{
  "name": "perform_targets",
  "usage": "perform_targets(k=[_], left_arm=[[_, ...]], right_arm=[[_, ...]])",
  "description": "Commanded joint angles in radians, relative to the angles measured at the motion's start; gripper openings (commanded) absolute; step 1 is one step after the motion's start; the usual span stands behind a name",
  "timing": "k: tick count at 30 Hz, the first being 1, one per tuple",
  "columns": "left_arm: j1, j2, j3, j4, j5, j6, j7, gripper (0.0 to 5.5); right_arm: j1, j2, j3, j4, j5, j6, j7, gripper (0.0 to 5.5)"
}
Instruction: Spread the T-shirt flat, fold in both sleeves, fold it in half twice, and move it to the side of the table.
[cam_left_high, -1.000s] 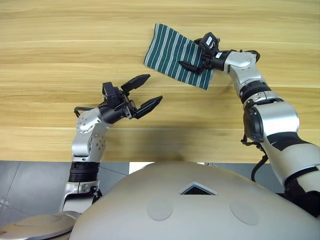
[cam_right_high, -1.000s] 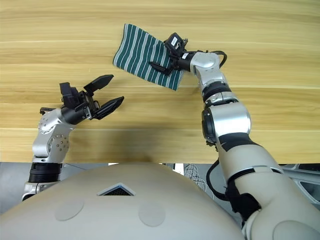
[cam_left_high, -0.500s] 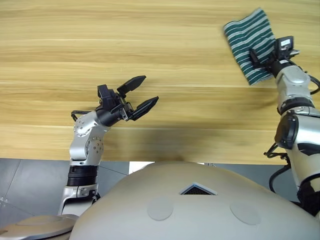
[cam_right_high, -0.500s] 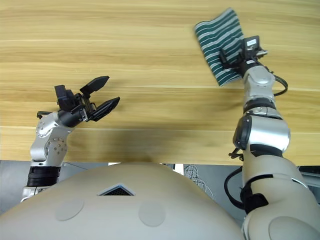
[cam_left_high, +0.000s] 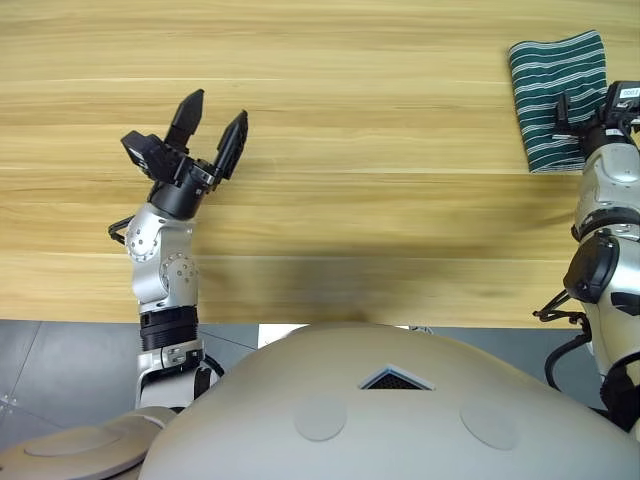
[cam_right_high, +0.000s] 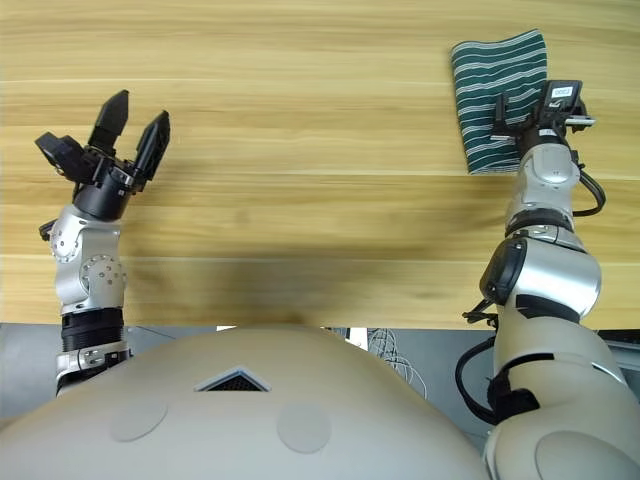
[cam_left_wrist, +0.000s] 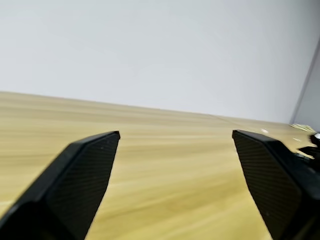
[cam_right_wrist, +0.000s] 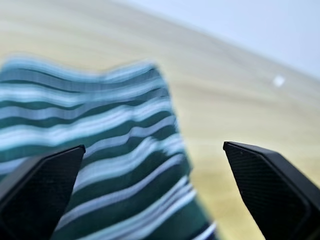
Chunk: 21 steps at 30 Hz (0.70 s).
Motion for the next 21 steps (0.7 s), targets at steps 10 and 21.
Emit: perform_targets(k=[10, 21], left_arm=[[-0.229, 0.047, 0.100, 0.452, 0.422, -0.379, 0.422, 4.05], [-0.302, 0.075, 0.055, 0.631, 0.517, -0.546, 0.503, 4.05]], right_arm=[[0.040, 0.228, -0.016, -0.061, 0.089, -0.349, 0.157, 5.14], [0.054, 0.244, -0.011, -0.050, 0.078, -0.373, 0.189, 5.14]])
